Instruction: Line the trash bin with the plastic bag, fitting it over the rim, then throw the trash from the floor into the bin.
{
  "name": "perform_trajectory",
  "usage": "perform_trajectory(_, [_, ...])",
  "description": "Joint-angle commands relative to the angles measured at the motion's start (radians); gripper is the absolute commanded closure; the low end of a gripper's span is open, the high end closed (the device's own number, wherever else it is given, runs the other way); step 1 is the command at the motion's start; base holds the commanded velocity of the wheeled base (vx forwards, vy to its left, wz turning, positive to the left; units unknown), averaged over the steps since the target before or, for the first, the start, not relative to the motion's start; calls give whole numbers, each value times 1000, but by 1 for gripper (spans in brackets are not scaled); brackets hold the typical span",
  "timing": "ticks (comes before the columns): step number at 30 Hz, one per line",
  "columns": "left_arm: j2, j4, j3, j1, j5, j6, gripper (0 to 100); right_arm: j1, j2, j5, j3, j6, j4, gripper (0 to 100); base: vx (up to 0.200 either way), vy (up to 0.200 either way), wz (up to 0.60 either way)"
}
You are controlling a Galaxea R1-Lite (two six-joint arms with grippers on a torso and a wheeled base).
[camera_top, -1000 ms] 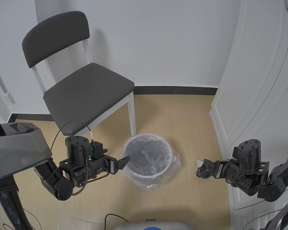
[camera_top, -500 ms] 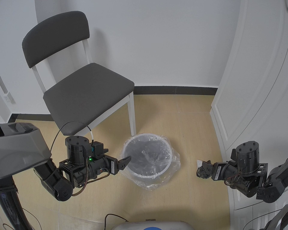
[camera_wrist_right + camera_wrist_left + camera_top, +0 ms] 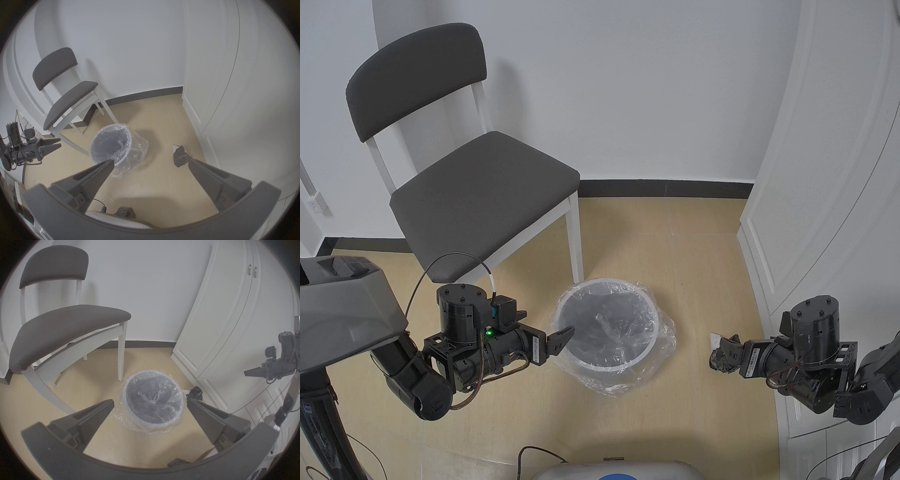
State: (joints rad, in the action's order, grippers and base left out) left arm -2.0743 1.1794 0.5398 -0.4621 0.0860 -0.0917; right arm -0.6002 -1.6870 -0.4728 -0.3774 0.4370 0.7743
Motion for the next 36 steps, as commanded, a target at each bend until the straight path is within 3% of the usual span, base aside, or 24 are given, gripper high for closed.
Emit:
perform_trajectory(1, [-3, 0, 0, 0, 0, 0, 0, -1, -3, 0, 0, 0, 0, 0, 0, 0, 0])
perform_trajectory(11, [-1, 0, 0, -23, 0, 0, 0, -16, -10, 0, 3, 0, 0, 0, 0, 0, 0])
perform_trajectory(19, [23, -64, 19, -170, -6, 26, 0, -38, 23, -4, 17, -11, 0, 0, 0, 0, 0])
perform_trajectory(22, [3, -251, 112, -164, -2, 98, 0, -39, 41, 3, 40, -52, 0, 0, 0, 0, 0])
perform_trajectory(26, [20, -515, 252, -147, 26, 107, 0, -39, 101, 22, 72, -109, -1, 0, 0, 0, 0])
perform_trajectory(27, [20, -515, 252, -147, 26, 107, 0, -39, 101, 22, 72, -109, -1, 0, 0, 0, 0])
perform_trajectory(29, [5, -693, 393, -132, 72, 106, 0, -27, 170, 88, 109, -159, -3, 0, 0, 0, 0])
perform_trajectory(32, [-41, -816, 506, -128, 87, 106, 0, -6, 234, 138, 129, -196, -12, 0, 0, 0, 0])
perform_trajectory(36, [-119, -862, 608, -128, 87, 104, 0, 30, 279, 175, 140, -231, -18, 0, 0, 0, 0])
